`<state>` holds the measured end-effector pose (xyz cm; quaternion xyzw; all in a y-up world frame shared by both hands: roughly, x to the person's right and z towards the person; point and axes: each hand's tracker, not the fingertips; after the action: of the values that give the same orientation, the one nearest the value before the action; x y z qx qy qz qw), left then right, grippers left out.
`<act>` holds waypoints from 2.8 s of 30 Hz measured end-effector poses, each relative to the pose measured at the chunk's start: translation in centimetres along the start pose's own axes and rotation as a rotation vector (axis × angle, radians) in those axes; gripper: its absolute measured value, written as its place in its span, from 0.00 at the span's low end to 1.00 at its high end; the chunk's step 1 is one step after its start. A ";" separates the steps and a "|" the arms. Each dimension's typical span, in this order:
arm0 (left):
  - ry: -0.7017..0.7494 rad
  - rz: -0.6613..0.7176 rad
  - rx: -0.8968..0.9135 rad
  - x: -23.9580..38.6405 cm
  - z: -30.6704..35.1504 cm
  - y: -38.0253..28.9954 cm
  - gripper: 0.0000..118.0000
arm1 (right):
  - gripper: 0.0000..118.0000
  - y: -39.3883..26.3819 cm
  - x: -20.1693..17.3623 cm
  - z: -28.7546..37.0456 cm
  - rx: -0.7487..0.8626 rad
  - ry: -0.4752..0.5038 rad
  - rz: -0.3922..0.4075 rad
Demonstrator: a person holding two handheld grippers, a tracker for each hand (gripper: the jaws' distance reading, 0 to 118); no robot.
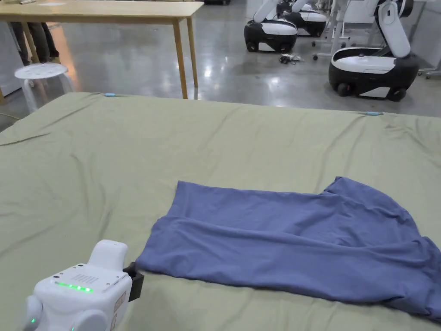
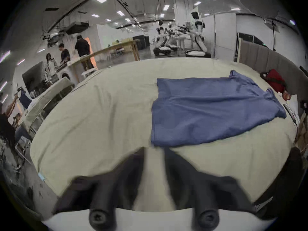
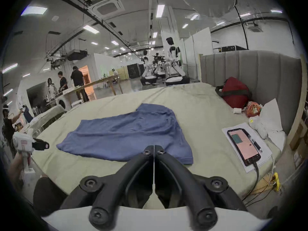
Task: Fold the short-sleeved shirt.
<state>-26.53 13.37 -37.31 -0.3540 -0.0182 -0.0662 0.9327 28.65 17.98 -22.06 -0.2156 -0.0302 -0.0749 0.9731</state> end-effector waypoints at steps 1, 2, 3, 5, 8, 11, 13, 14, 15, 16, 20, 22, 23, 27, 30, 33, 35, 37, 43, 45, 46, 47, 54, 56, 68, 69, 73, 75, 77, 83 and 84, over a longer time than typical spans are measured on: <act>0.005 -0.001 -0.006 -0.1 -1.1 0.5 0.72 | 0.02 0.0 -0.1 -0.1 -0.010 -0.007 0.008; -0.002 0.000 -0.031 -0.4 -2.3 1.0 0.72 | 0.02 0.0 -0.2 -0.2 -0.017 -0.017 0.016; -0.008 0.006 -0.033 -0.6 -3.4 1.3 0.72 | 0.02 0.0 0.3 -0.3 -0.025 -0.022 0.021; 0.010 -0.005 -0.055 0.0 -5.0 1.8 0.72 | 0.02 -0.1 0.5 -0.7 -0.047 -0.039 0.035; 0.036 -0.045 -0.102 0.6 -6.9 2.2 0.72 | 0.02 -0.1 1.7 -1.9 -0.088 -0.069 0.043; 0.004 -0.078 -0.153 0.8 -8.3 2.0 0.40 | 0.02 0.0 3.2 -4.3 -0.155 -0.102 0.072; -0.014 -0.063 -0.126 2.7 -6.0 2.1 0.14 | 0.16 0.1 3.7 -6.4 -0.216 -0.139 0.117; 0.018 -0.100 -0.117 3.3 -5.7 2.2 0.13 | 0.44 0.0 3.9 -7.7 -0.235 -0.148 0.133; 0.019 -0.106 -0.113 3.6 -5.4 2.2 0.12 | 0.69 -0.2 4.3 -8.9 -0.260 -0.149 0.141; 0.012 -0.093 -0.112 3.8 -4.8 2.3 0.12 | 0.88 -0.4 4.6 -10.0 -0.277 -0.142 0.144; 0.001 -0.058 -0.100 3.5 -3.8 2.6 0.10 | 0.62 -2.0 6.7 -15.2 -0.366 -0.127 0.129; 0.000 -0.058 -0.099 3.5 -3.4 2.8 0.06 | 0.14 -2.3 7.5 -16.3 -0.400 -0.116 0.081; -0.004 -0.059 -0.099 3.6 -3.2 3.0 0.05 | 0.12 -2.3 7.7 -16.2 -0.401 -0.070 0.024; -0.002 -0.050 -0.040 3.3 -1.0 4.2 0.02 | 0.11 0.6 7.5 -13.4 -0.280 -0.034 -0.001; -0.019 -0.027 0.036 2.8 2.2 5.8 0.02 | 0.11 3.7 7.3 -9.9 -0.190 0.004 0.001; -0.014 -0.035 0.065 2.1 5.9 7.0 0.02 | 0.11 6.4 5.9 -4.9 -0.125 0.032 0.004; -0.015 -0.048 0.099 1.7 8.2 6.8 0.02 | 0.11 7.0 5.7 -2.6 -0.120 0.037 0.018; -0.018 -0.050 0.093 0.7 9.1 6.2 0.02 | 0.11 6.8 5.6 -1.0 -0.125 0.033 0.034; -0.039 -0.020 -0.024 0.1 8.3 0.7 0.02 | 0.11 0.8 5.6 -0.7 -0.279 0.011 0.044; -0.050 0.015 -0.056 -0.1 6.7 -1.5 0.02 | 0.11 -1.4 5.5 -1.3 -0.303 0.021 0.014; -0.061 0.036 -0.063 -0.1 6.5 -2.1 0.02 | 0.11 -2.0 5.4 -1.5 -0.311 0.014 0.019; -0.057 0.042 -0.065 -0.1 6.3 -2.6 0.03 | 0.11 -2.3 5.1 -1.5 -0.321 -0.016 0.027; 0.028 0.018 0.113 0.5 10.5 -1.1 0.90 | 0.87 1.1 3.0 1.4 -0.152 -0.083 0.127; 0.001 -0.016 0.240 1.7 12.2 0.2 0.91 | 0.88 2.9 1.5 2.1 -0.039 -0.072 0.142; -0.035 -0.023 0.398 6.5 9.3 5.7 0.00 | 0.07 5.8 -4.9 -1.1 0.273 -0.036 0.129; -0.051 -0.054 0.364 6.2 8.2 6.0 0.00 | 0.07 5.9 -4.8 -1.5 0.246 0.003 0.108; -0.023 -0.081 0.220 5.0 2.4 8.2 0.00 | 0.07 5.8 -4.4 -3.2 0.214 -0.011 0.118; -0.011 -0.080 0.152 4.0 -1.3 10.0 0.01 | 0.07 5.8 -4.0 -4.4 0.181 -0.011 0.110; 0.002 -0.075 0.131 3.3 -4.9 11.7 0.05 | 0.07 5.7 -3.6 -5.7 0.153 -0.020 0.107; 0.072 -0.184 -0.066 3.9 -15.3 15.5 0.97 | 0.07 5.9 -1.9 -9.9 0.051 -0.062 0.116; 0.084 -0.186 -0.067 4.5 -15.9 16.0 0.97 | 0.07 6.0 -1.6 -10.7 0.027 -0.071 0.119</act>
<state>-20.11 14.20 -59.36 -0.3787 -0.0094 -0.1681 0.9101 28.36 19.04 -34.42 -0.2065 -0.0531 -0.0090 0.9770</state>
